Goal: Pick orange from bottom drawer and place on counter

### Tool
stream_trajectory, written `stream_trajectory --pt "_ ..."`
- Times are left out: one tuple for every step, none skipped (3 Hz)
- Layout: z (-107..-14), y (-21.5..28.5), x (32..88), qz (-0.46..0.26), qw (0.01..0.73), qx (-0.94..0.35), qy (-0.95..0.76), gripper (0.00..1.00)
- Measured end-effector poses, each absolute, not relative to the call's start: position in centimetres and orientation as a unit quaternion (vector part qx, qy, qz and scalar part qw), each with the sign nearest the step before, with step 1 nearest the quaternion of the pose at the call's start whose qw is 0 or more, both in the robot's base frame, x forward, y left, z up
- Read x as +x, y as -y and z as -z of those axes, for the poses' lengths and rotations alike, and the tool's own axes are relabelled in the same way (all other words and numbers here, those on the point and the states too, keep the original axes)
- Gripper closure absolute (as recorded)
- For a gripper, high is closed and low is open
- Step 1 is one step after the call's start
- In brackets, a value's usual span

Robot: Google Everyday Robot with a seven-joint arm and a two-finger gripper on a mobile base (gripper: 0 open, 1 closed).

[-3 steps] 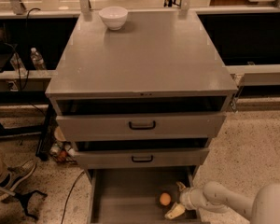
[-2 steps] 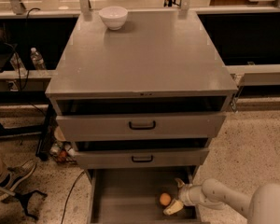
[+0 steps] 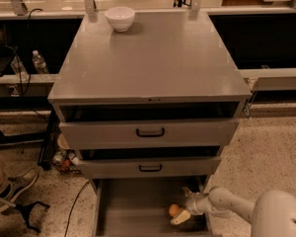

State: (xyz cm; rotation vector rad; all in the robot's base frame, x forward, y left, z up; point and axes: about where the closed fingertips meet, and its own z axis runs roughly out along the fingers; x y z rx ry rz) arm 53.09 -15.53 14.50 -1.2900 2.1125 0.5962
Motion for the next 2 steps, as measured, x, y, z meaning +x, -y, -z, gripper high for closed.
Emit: stream_trajectory --pt "-11.96 15.37 53.91 -0.218 0.279 -0.485 -0.800 0.00" --pt "-11.30 15.02 53.90 -0.221 0.274 -0.486 -0.800 0.00"
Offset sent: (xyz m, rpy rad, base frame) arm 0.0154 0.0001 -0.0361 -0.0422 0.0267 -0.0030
